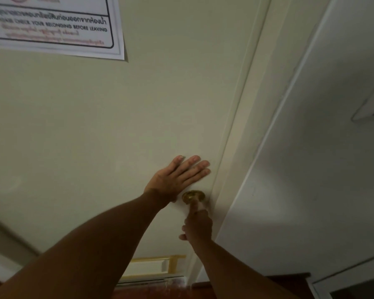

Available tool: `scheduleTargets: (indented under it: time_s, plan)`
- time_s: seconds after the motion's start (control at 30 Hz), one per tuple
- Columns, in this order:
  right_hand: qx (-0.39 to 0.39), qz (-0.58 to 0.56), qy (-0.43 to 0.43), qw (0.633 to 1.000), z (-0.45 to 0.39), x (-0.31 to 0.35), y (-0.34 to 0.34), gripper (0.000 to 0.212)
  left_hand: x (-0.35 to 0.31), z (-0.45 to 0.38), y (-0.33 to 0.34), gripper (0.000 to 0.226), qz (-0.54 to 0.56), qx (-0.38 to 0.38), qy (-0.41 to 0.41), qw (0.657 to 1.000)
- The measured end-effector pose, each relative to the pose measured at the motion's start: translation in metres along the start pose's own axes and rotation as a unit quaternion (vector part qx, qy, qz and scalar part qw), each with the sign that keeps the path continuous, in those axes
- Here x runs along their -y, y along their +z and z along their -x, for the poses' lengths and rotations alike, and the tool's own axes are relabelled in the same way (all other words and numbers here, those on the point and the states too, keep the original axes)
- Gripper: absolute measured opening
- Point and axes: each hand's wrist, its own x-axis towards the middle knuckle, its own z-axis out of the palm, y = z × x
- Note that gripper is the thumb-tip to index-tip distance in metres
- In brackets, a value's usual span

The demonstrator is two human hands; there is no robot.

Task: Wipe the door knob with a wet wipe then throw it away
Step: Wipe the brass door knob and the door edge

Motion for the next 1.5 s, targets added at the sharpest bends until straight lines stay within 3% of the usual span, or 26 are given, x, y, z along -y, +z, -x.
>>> scheduleTargets:
  time_s: [0.1,0.17,0.27,0.33,0.37,0.4,0.43,0.47,0.53,0.6,0.63,0.7,0.73,0.8,0.87,0.9,0.97,1.07,1.1,1.17,1.23,1.27,1.33,1.4,1.43,1.5]
  plan:
    - [-0.012,0.258,-0.149,0.955,-0.001,0.004,-0.017,0.063,-0.001,-0.001,0.003,0.142,-0.002,-0.003,-0.004,1.000]
    - [-0.043,0.397,-0.208,0.893,-0.003,0.009,-0.026,0.066,-0.001,-0.002,0.004,0.140,-0.002,-0.004,-0.007,1.000]
    - [-0.074,0.450,-0.227,0.860,-0.007,0.014,-0.025,0.075,-0.002,-0.002,0.004,0.138,-0.001,-0.001,-0.010,1.000]
    - [-0.022,0.447,-0.214,0.868,-0.012,0.012,-0.021,0.066,-0.002,-0.002,0.004,0.141,-0.003,0.004,-0.008,1.000]
    - [0.016,0.419,-0.188,0.888,-0.013,0.011,-0.020,0.061,-0.001,-0.002,0.004,0.143,-0.003,0.006,-0.007,1.000]
    - [0.048,0.320,-0.124,0.938,-0.011,0.013,-0.020,0.064,-0.001,-0.001,0.005,0.143,-0.002,0.006,-0.005,1.000]
    - [0.069,0.159,-0.037,0.984,-0.008,0.014,-0.019,0.071,-0.001,-0.001,0.005,0.142,0.000,0.004,-0.005,1.000]
    - [0.091,0.003,0.057,0.994,-0.005,0.013,-0.016,0.075,-0.001,-0.001,0.004,0.142,0.001,0.003,-0.007,1.000]
    - [0.145,-0.212,0.158,0.954,0.003,0.009,-0.010,0.074,-0.003,0.000,0.004,0.142,-0.007,0.003,-0.008,1.000]
    - [0.182,-0.391,0.194,0.881,0.010,0.005,-0.004,0.076,-0.003,-0.001,0.006,0.135,-0.015,-0.002,-0.007,1.000]
    - [0.189,-0.461,0.206,0.842,0.010,0.005,-0.001,0.078,-0.004,-0.001,0.008,0.126,-0.015,-0.012,-0.009,1.000]
    - [0.179,-0.498,0.205,0.823,0.010,0.007,0.003,0.076,-0.005,-0.002,0.009,0.110,-0.012,-0.030,-0.015,0.999]
    - [0.167,-0.466,0.201,0.845,0.011,0.011,0.005,0.070,-0.005,-0.002,0.009,0.113,-0.014,-0.028,-0.016,0.999]
    - [0.117,-0.316,0.177,0.925,0.010,0.015,0.004,0.063,-0.005,-0.001,0.007,0.134,-0.020,-0.008,-0.013,1.000]
    - [0.044,-0.052,0.076,0.995,0.006,0.011,-0.003,0.068,-0.004,-0.002,0.007,0.145,-0.018,-0.005,-0.014,1.000]
    - [0.021,0.093,-0.004,0.995,0.005,0.008,-0.008,0.069,-0.004,-0.002,0.006,0.146,-0.014,-0.003,-0.015,1.000]
    - [-0.020,0.269,-0.107,0.957,0.008,0.007,-0.015,0.066,-0.003,-0.003,0.007,0.144,-0.008,-0.001,-0.013,1.000]
    - [-0.098,0.479,-0.185,0.853,0.009,0.012,-0.018,0.076,-0.003,-0.002,0.006,0.141,-0.015,-0.002,-0.008,1.000]
    - [-0.092,0.491,-0.184,0.847,0.004,0.012,-0.016,0.080,-0.003,-0.002,0.005,0.141,-0.016,0.000,-0.008,1.000]
    - [-0.025,0.398,-0.121,0.909,-0.005,0.013,-0.015,0.090,-0.003,-0.002,0.004,0.144,-0.015,0.007,-0.011,1.000]
    - [0.070,0.151,-0.002,0.986,-0.009,0.016,-0.019,0.091,-0.004,-0.002,0.006,0.146,-0.015,0.012,-0.012,1.000]
    - [0.123,0.015,0.066,0.990,-0.010,0.016,-0.020,0.083,-0.004,-0.002,0.006,0.145,-0.016,0.013,-0.012,1.000]
    - [0.203,-0.250,0.180,0.930,-0.010,0.013,-0.023,0.072,-0.005,-0.002,0.007,0.141,-0.023,0.008,-0.010,1.000]
    - [0.225,-0.464,0.260,0.816,-0.007,0.006,-0.020,0.078,-0.006,-0.002,0.009,0.132,-0.036,-0.007,-0.009,0.999]
    - [0.228,-0.521,0.283,0.772,-0.004,0.002,-0.015,0.081,-0.007,-0.002,0.010,0.122,-0.043,-0.022,-0.007,0.999]
    - [0.222,-0.565,0.294,0.738,0.000,-0.004,-0.006,0.084,-0.009,-0.004,0.014,0.099,-0.044,-0.048,-0.004,0.998]
